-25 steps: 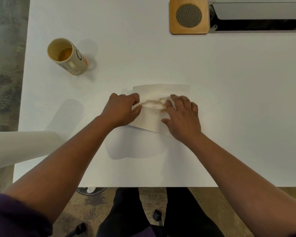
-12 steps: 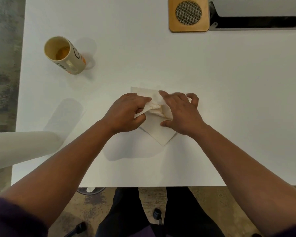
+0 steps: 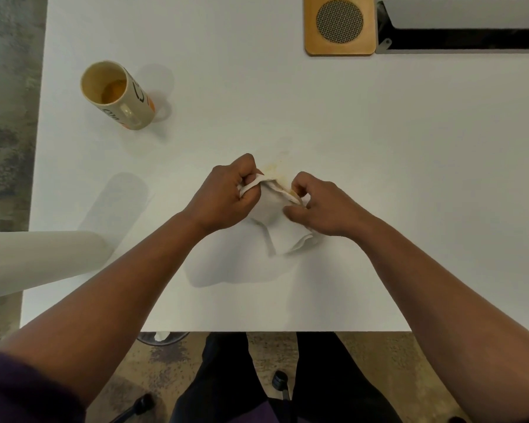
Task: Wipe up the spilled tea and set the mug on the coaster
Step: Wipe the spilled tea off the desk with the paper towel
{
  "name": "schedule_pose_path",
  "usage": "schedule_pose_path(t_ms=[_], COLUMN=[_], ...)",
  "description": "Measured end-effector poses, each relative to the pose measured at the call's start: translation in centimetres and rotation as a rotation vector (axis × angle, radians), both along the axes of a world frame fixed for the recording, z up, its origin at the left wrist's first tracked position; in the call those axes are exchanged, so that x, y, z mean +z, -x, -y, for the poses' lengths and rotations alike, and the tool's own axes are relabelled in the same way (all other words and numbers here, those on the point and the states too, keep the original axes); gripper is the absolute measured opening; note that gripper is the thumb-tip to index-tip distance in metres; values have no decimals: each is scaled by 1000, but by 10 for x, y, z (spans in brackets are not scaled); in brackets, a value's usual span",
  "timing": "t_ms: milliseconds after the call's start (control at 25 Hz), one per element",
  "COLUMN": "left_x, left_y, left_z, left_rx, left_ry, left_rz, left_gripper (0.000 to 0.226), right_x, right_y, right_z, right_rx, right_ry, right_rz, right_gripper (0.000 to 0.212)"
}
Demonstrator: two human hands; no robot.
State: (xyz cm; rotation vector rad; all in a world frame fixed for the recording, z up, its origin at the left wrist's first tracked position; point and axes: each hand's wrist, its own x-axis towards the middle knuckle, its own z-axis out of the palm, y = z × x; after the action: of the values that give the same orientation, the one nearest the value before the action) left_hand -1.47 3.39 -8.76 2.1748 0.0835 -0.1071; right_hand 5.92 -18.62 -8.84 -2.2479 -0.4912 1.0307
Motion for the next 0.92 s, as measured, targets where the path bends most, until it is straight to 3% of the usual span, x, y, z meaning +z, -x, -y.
schedule_pose_path(t_ms=[160,280,400,480,600,800,920], left_x=[-1,-6,-16,-27,-46,-71,-75], left_y=[-2,-6,-15,-21,-21,-12,-13], left_z=[4,1,-11,-24,-45,-62,-64], left_rx=[-46,-30,11,88,233,261,267], left_ry=[-3,-22,-94,-195,-351,-446,-444], left_rz=[21,15,25,23,18,100,80], left_gripper=[25,23,15,24,33,25,25], right_x=[4,10,15,17,9,-34,-47], right_y=[2,-9,-31,-52,-84,-89,-77], right_z=[-4,-3,1,5,7,-15,-29], right_rx=[27,-48,-33,-44,-102,26,66], right_ry=[-63,-53,112,197,257,336,254], right_rz=[27,127,462,765,1000,821,721], right_gripper=[11,19,25,31,33,40,43])
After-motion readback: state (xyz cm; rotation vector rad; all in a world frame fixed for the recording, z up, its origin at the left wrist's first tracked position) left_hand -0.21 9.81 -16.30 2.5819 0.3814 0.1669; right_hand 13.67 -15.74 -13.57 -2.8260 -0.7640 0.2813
